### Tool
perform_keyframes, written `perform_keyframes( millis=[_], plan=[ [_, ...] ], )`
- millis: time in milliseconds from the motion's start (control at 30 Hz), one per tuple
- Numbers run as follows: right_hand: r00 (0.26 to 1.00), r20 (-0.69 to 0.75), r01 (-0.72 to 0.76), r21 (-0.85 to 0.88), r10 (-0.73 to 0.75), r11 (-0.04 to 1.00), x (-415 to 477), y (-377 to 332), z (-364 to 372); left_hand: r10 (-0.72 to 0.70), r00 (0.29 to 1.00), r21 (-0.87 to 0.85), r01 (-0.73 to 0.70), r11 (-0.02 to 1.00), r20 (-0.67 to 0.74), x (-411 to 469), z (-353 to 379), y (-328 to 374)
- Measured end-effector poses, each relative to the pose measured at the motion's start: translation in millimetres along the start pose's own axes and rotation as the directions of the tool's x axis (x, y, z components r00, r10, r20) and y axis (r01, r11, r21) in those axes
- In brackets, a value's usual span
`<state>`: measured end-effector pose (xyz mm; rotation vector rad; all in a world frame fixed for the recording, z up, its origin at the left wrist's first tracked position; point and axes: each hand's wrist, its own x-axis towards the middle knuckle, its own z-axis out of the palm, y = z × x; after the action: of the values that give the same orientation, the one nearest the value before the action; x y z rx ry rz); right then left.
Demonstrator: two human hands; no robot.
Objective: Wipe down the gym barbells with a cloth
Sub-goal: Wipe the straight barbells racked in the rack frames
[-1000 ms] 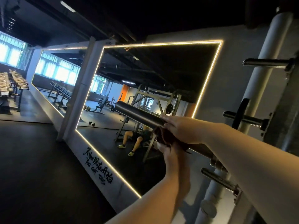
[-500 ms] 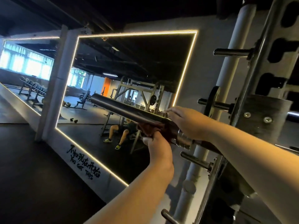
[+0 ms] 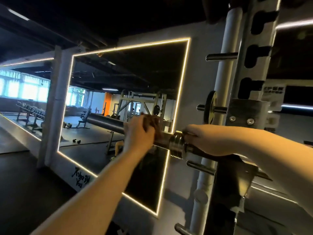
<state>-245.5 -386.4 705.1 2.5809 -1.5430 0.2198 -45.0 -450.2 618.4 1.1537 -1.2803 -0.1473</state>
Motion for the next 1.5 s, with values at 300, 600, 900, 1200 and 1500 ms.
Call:
perform_keyframes(
  millis=[300,600,900,1200,1500],
  plan=[
    [0.989,-0.066,-0.121,0.124,0.13,0.985,-57.2,35.1,4.6,0.042,0.929,-0.062,-0.021,0.998,0.367,-20.1,6.2,68.6],
    [0.965,-0.198,-0.11,0.29,0.172,0.951,-76.3,48.6,4.9,0.463,0.777,0.27,-0.598,0.755,0.426,-65.4,42.4,89.2],
    [0.932,-0.288,-0.109,0.362,0.223,0.926,-94.8,67.4,7.1,0.425,0.683,0.318,-0.685,0.655,0.594,-62.1,28.0,99.9],
    [0.931,-0.32,-0.014,0.454,0.178,0.891,-97.8,74.8,5.1,0.16,0.715,-0.092,-0.134,0.987,0.681,-72.6,57.4,141.4],
    [0.923,-0.343,0.019,0.49,0.174,0.871,-86.6,69.3,9.0,0.134,0.786,-0.52,0.26,0.814,0.604,-74.4,52.9,145.7]
  ],
)
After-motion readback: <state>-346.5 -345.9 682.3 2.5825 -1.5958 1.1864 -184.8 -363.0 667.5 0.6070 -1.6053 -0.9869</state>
